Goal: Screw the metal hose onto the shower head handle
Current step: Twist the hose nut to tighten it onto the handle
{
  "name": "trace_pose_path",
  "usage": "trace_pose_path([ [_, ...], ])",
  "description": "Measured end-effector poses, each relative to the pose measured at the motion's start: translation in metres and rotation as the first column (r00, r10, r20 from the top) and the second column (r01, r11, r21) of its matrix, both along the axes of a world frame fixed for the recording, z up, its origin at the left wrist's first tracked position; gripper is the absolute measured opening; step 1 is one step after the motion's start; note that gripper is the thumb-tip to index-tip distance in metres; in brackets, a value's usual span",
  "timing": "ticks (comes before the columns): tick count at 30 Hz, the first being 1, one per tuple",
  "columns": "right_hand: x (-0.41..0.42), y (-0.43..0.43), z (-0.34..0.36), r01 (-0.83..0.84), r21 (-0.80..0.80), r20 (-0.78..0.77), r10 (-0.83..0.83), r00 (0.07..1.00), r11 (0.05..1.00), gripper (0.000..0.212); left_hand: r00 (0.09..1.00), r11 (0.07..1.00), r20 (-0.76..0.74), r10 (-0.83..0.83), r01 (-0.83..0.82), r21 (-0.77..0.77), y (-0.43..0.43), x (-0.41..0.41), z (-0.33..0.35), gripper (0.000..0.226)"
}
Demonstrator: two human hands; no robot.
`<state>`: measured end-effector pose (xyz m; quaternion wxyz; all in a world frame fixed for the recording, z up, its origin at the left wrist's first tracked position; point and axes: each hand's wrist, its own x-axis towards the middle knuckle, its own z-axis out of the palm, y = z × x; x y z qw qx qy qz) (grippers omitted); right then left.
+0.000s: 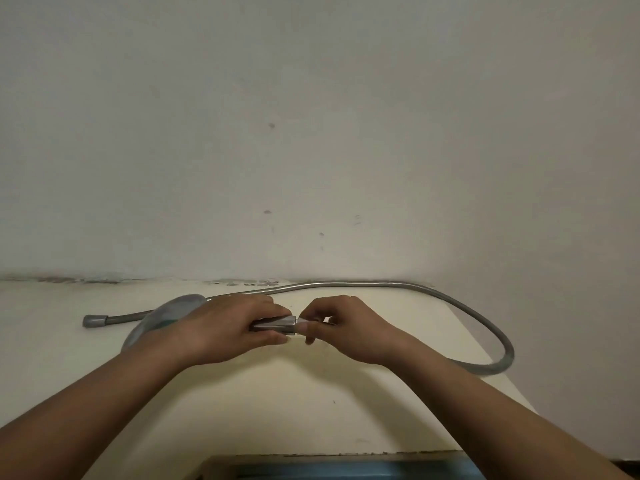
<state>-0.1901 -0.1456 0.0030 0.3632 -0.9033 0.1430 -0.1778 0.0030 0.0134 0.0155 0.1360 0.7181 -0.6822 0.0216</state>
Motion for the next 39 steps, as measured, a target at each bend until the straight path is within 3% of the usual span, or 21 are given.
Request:
trace_pose_path([
  [13,0.006,-0.003,-0.008,-0.030,-0.107,-0.096,0.020,0.995,0.994,0.023,0.999,0.998,-0.033,0.012,-0.010,0.065,-0.004,0.007,-0.020,0.031],
  [39,0.027,-0.017,-0.036,-0.076,-0.084,-0.255,0.053,0.965,0.994,0.019,0.998,0.986,-0.064,0.005,0.006,0.165,-0.021,0.025,-0.069,0.042],
])
